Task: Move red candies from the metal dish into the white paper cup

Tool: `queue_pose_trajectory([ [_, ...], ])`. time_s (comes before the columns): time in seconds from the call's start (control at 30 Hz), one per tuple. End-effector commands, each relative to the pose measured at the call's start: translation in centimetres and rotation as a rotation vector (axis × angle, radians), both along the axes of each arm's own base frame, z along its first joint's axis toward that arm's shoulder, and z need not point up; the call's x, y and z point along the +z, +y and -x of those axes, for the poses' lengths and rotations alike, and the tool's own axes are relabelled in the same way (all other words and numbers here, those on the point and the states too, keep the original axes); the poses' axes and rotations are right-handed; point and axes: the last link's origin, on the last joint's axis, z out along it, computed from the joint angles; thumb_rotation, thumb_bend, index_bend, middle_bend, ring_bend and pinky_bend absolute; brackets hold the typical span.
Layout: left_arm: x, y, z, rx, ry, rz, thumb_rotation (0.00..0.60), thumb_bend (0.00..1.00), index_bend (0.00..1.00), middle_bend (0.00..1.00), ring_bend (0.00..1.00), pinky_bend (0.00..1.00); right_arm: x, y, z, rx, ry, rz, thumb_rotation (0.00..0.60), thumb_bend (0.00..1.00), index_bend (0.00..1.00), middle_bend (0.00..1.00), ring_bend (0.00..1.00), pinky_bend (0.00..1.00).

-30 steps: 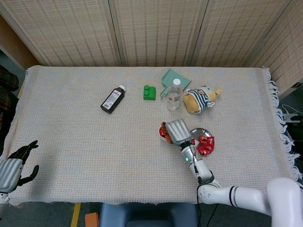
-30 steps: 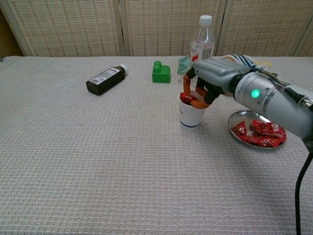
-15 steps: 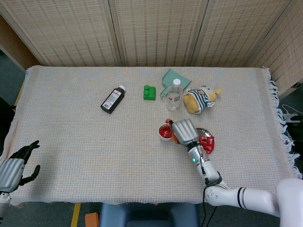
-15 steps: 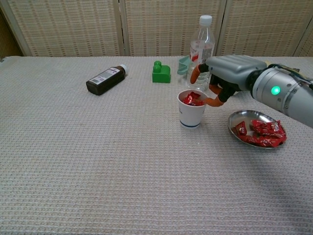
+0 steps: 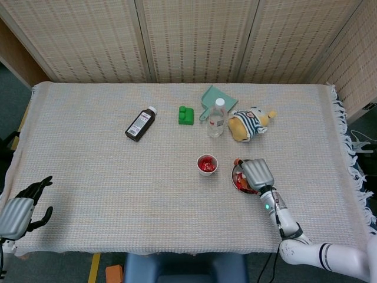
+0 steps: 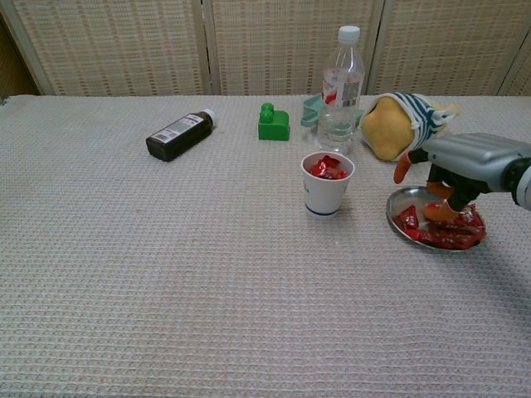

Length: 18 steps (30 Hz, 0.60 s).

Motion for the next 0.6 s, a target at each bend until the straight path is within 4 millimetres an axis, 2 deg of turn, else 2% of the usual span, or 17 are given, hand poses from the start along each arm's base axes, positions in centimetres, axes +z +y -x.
queue_pose_trajectory([
  [0.03,0.0,0.0,0.0,0.002,0.000,0.000,0.600,0.46,0.03,0.17,0.15,0.28,-0.5,0.2,0.7,-0.014,0.008,-0.013,0.600,0.25,0.33,0.88,0.83,1.00],
  [0.3,0.1,0.1,0.1,0.004,-0.003,-0.005,0.600,0.46,0.03,0.17,0.15,0.28,-1.3,0.2,1.2,-0.020,0.014,-0.029,0.600,0.25,0.40,0.88,0.83,1.00],
  [0.6,0.2,0.0,0.2,0.006,-0.006,-0.006,0.600,0.46,0.03,0.17,0.15,0.28,-2.2,0.0,1.4,-0.027,0.019,-0.040,0.600,0.25,0.42,0.88,0.83,1.00],
])
